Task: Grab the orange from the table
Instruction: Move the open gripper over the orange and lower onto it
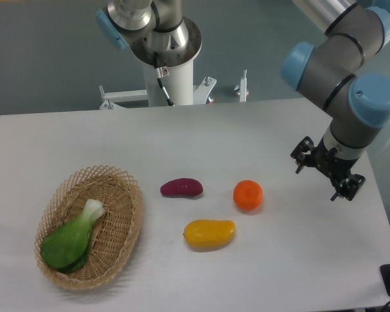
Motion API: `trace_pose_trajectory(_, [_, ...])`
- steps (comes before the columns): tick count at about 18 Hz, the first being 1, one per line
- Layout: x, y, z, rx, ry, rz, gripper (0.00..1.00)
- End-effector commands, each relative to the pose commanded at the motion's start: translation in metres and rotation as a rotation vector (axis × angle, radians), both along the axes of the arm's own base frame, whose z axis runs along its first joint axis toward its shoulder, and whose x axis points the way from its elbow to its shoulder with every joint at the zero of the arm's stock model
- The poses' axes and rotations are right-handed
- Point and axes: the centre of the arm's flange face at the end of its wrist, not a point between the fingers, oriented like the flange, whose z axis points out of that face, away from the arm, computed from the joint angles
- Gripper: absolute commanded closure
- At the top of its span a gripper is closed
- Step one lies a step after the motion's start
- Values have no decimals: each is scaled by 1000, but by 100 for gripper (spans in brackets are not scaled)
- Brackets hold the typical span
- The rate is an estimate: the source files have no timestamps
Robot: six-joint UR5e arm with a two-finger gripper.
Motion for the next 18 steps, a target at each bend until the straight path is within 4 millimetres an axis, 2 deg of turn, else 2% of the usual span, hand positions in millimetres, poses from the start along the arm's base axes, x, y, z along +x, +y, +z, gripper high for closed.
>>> trace_pose_trajectory(6, [2, 0, -1, 3, 4, -2, 0])
trace_pose_trajectory(8, [8, -2, -18, 4, 1, 1, 0])
trace_pose_trajectory(10, [17, -5, -24, 29, 37, 25, 0])
trace_pose_trajectory(15, [54, 0, -33, 19, 10, 42, 0])
trace_pose_trajectory(18, [82, -9, -60, -7, -35, 52, 0])
